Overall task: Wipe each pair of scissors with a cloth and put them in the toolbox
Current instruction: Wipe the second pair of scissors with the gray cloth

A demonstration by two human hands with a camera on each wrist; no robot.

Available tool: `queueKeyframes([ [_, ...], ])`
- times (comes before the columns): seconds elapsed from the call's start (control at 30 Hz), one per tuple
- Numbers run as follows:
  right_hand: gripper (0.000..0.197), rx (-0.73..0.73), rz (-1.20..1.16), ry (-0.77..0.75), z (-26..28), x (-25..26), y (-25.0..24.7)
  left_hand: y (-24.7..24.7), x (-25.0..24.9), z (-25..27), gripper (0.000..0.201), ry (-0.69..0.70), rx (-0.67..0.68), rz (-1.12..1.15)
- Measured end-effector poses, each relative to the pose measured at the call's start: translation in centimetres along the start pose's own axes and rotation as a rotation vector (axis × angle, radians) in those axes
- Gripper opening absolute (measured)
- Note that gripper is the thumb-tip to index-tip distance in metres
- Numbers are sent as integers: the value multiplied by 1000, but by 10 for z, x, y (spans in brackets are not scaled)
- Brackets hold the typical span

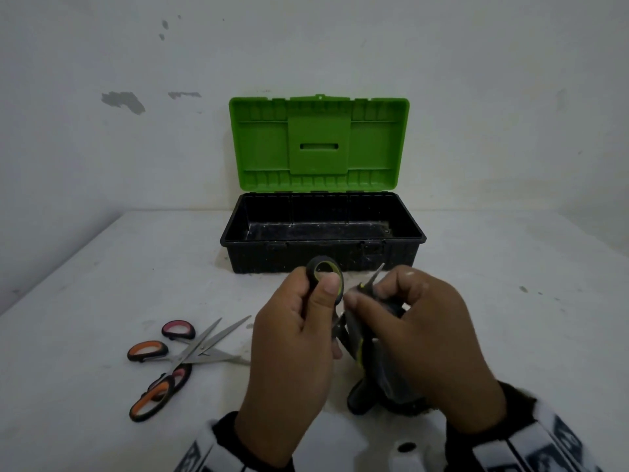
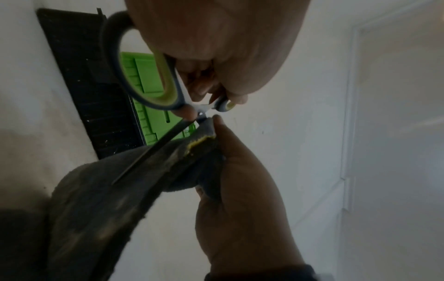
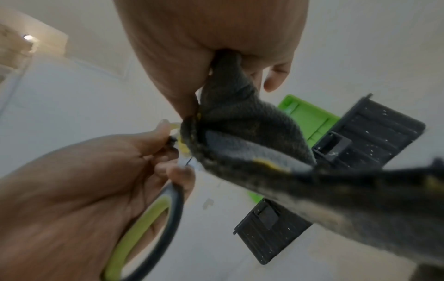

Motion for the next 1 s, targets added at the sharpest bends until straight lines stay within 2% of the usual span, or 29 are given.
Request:
queueKeyframes([
  [0.2, 31, -38, -12, 42, -4, -1, -2, -5, -1, 2, 28, 3, -18, -6],
  [0.43, 32, -87, -96, 123, -15, 1, -12, -6, -8, 4, 31, 104, -14, -39],
  [0.63, 35, -130, -95, 185, -31, -15, -24, -4, -6, 7, 33, 80, -24, -61],
  [0.77, 35, -214, -256, 252, -35, -21, -38, -7, -4, 7, 33, 96, -65, -98],
  [0.87, 32, -147, -349, 262, -28, -12, -36, -8, 0, 4, 32, 90, -74, -101],
  [1.0, 29, -26, -224, 206, -14, -2, -19, -3, -2, 4, 30, 90, -49, -79],
])
Point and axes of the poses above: each hand's wrist, its own z-axis away from the middle knuckle, its own y-axis out of the palm, x = y × z, the point moved 3 cm from there along -z, towards the middle knuckle, and after that the axes turned 11 degrees about -z, right-handed, at the moved point
